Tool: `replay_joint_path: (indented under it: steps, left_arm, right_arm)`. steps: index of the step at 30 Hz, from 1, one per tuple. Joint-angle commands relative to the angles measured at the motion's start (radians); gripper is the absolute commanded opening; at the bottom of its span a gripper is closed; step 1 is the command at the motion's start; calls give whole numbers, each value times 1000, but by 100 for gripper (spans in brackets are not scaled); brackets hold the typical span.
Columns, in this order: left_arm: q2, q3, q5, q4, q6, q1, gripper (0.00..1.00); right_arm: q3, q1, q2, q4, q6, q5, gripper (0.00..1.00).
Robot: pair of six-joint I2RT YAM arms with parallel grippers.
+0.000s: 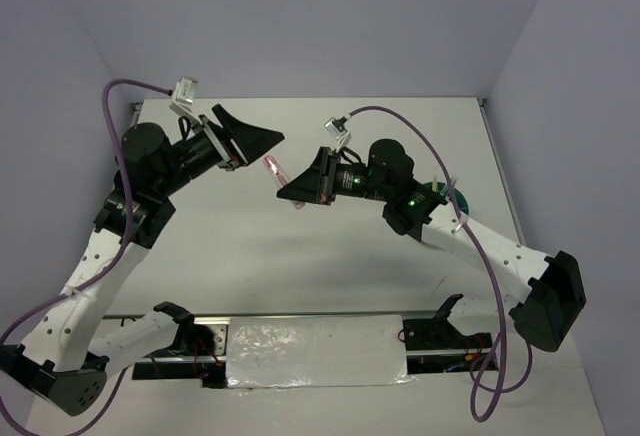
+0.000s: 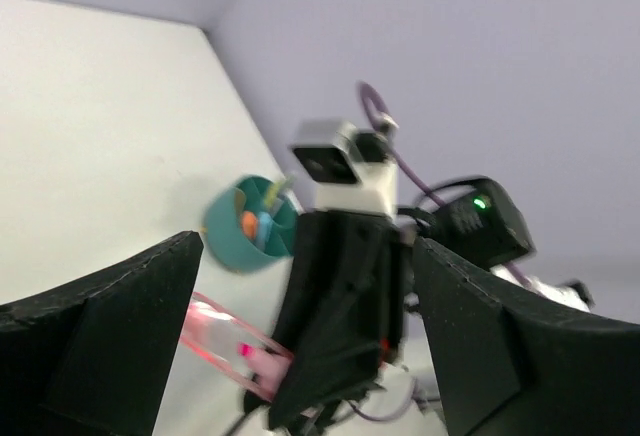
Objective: Sort the stationery into containers
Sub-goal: Close the pen cap on the pen.
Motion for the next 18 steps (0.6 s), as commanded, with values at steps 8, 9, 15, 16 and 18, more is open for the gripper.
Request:
replay_joint_path:
  steps: [8,9,15,16,18]
  left_arm:
    - [6,42,-31,-99,123,8,99]
    - [-13,-16,3,-48,78,8,98]
    - [-22,-134,201,291,-52,8,77]
    - [-17,-140,212,302,-63,8,70]
    - [-11,-145,232,322,-74,8,65]
  right_arm:
    - [23,-18,-136,-1,-138,-120,0]
    - [26,-18,-143,-10,-141,-120,0]
    - [52,-19,-147,-40,-147,-132,0]
    - [54,-18,-148,-47,-152,-131,0]
    - [68,-18,-145,-55,-153,-129,0]
